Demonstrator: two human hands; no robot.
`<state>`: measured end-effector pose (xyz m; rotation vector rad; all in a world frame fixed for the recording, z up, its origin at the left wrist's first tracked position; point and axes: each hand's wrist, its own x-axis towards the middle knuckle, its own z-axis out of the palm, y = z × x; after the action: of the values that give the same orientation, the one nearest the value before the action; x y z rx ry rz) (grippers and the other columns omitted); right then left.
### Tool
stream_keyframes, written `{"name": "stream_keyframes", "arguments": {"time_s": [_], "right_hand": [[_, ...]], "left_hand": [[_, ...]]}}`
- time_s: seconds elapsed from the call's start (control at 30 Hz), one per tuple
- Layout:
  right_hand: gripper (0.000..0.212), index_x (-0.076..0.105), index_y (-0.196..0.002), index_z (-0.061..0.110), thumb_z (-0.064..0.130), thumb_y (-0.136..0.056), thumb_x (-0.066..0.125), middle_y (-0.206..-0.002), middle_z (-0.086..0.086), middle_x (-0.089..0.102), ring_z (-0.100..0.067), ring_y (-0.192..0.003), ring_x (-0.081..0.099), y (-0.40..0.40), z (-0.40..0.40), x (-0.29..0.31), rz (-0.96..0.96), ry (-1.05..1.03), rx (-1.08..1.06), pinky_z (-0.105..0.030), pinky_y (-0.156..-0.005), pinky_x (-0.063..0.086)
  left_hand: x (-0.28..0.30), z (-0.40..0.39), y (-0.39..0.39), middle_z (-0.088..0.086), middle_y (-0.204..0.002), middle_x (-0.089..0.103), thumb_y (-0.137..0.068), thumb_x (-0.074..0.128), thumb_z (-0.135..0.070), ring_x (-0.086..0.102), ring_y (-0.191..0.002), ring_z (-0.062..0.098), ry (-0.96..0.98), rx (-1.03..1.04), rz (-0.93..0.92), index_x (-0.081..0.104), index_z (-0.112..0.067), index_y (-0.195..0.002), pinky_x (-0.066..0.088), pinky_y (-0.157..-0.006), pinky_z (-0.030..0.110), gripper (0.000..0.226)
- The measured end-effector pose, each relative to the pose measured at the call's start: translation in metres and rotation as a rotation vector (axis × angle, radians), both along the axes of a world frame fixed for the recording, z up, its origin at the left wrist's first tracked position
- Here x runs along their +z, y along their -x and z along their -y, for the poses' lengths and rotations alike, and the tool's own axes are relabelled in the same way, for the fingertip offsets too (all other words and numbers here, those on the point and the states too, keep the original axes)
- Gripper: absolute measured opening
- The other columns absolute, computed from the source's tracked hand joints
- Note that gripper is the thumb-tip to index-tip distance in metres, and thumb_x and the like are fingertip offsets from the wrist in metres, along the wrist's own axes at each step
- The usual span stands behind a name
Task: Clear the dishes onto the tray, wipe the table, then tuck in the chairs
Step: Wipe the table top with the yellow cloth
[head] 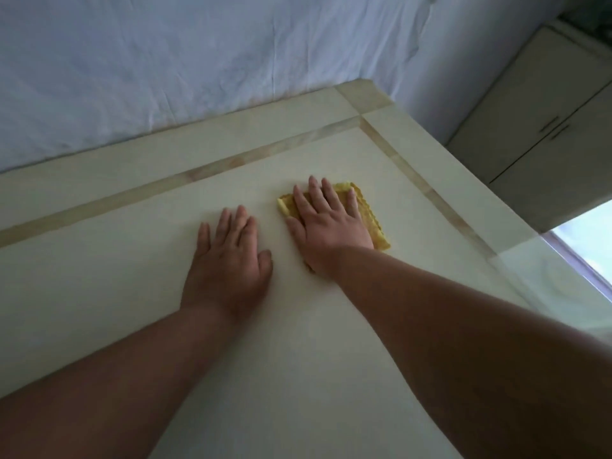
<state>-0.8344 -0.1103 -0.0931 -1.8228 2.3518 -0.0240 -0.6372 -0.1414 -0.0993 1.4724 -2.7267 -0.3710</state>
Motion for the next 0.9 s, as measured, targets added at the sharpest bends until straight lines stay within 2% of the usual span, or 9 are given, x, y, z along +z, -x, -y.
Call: {"name": "stream_keyframes", "arguments": {"time_s": [0.07, 0.17, 0.27, 0.37, 0.43, 0.57, 0.73, 0.83, 0.9], "right_hand": [[0.077, 0.002, -0.175, 0.035, 0.069, -0.106, 0.006, -0.185, 0.003, -0.008, -0.018, -0.169, -0.017, -0.013, -0.021, -0.001, 0.003, -0.004, -0.014, -0.058, -0.135, -0.008], [0.081, -0.001, -0.175, 0.036, 0.074, -0.104, 0.006, -0.184, 0.003, -0.012, -0.019, -0.168, -0.020, -0.040, -0.050, 0.002, -0.002, -0.019, -0.036, -0.059, -0.134, -0.010], [0.083, -0.004, -0.175, 0.035, 0.074, -0.103, 0.008, -0.184, 0.002, -0.016, -0.021, -0.167, -0.023, -0.071, -0.073, 0.002, -0.002, -0.039, -0.058, -0.060, -0.133, -0.011], [0.084, -0.005, -0.175, 0.034, 0.074, -0.103, 0.010, -0.184, 0.000, -0.017, -0.022, -0.167, -0.025, -0.112, -0.087, 0.002, -0.011, -0.062, -0.064, -0.060, -0.133, -0.012], [0.085, -0.005, -0.175, 0.033, 0.075, -0.103, 0.010, -0.183, -0.001, -0.018, -0.023, -0.166, -0.026, -0.140, -0.091, 0.002, -0.007, -0.071, -0.062, -0.061, -0.132, -0.013], [0.085, -0.007, -0.175, 0.032, 0.075, -0.103, 0.010, -0.182, -0.002, -0.021, -0.024, -0.165, -0.029, -0.205, -0.097, 0.003, -0.013, -0.090, -0.025, -0.062, -0.131, -0.015], [0.088, -0.006, -0.175, 0.031, 0.077, -0.102, 0.011, -0.182, -0.004, -0.022, -0.025, -0.165, -0.029, -0.286, -0.096, 0.004, -0.007, -0.101, 0.010, -0.063, -0.131, -0.015], [0.089, -0.007, -0.175, 0.030, 0.077, -0.101, 0.011, -0.182, -0.005, -0.023, -0.027, -0.165, -0.030, -0.340, -0.097, 0.006, 0.003, -0.113, 0.047, -0.064, -0.130, -0.015], [0.089, -0.007, -0.175, 0.030, 0.077, -0.101, 0.010, -0.182, -0.006, -0.023, -0.027, -0.165, -0.030, -0.373, -0.098, 0.006, 0.008, -0.121, 0.075, -0.064, -0.130, -0.015]], "left_hand": [[0.002, 0.001, -0.003, 0.005, -0.182, 0.011, -0.090, 0.022, -0.045, 0.003, -0.169, 0.021, -0.065, 0.027, -0.069, 0.024, -0.013, -0.171, -0.001, -0.136, 0.048, 0.086], [0.012, 0.002, -0.013, 0.006, -0.180, 0.020, -0.089, 0.023, -0.039, 0.007, -0.168, 0.018, -0.228, 0.075, -0.344, 0.028, -0.011, -0.170, -0.005, -0.135, 0.037, 0.085], [0.030, -0.002, -0.037, 0.013, -0.175, 0.034, -0.091, 0.030, -0.035, 0.021, -0.166, 0.022, -0.319, 0.184, -0.641, 0.040, -0.009, -0.164, 0.011, -0.135, 0.034, 0.079], [0.040, -0.018, -0.090, 0.015, -0.171, 0.041, -0.093, 0.032, -0.031, 0.033, -0.161, 0.035, -0.200, 0.236, -0.600, 0.045, -0.013, -0.162, 0.027, -0.132, 0.047, 0.073], [0.040, -0.027, -0.130, 0.020, -0.169, 0.042, -0.094, 0.034, -0.029, 0.037, -0.158, 0.040, -0.157, 0.231, -0.539, 0.044, -0.010, -0.162, 0.029, -0.131, 0.051, 0.072], [0.042, -0.051, -0.216, 0.025, -0.167, 0.042, -0.093, 0.037, -0.022, 0.030, -0.160, 0.033, -0.088, 0.246, -0.477, 0.045, 0.001, -0.160, 0.021, -0.133, 0.051, 0.071], [0.033, -0.098, -0.311, 0.016, -0.167, 0.045, -0.098, 0.040, -0.019, 0.019, -0.154, 0.007, -0.009, 0.168, -0.532, 0.045, -0.002, -0.161, 0.018, -0.131, 0.038, 0.065], [0.018, -0.118, -0.361, 0.017, -0.166, 0.047, -0.100, 0.039, -0.020, 0.033, -0.159, 0.020, 0.025, 0.085, -0.479, 0.044, 0.001, -0.160, 0.012, -0.134, 0.029, 0.064], [0.014, -0.124, -0.391, 0.019, -0.165, 0.048, -0.099, 0.039, -0.021, 0.039, -0.158, 0.027, 0.037, 0.080, -0.430, 0.045, 0.003, -0.158, 0.018, -0.134, 0.036, 0.064]]}}
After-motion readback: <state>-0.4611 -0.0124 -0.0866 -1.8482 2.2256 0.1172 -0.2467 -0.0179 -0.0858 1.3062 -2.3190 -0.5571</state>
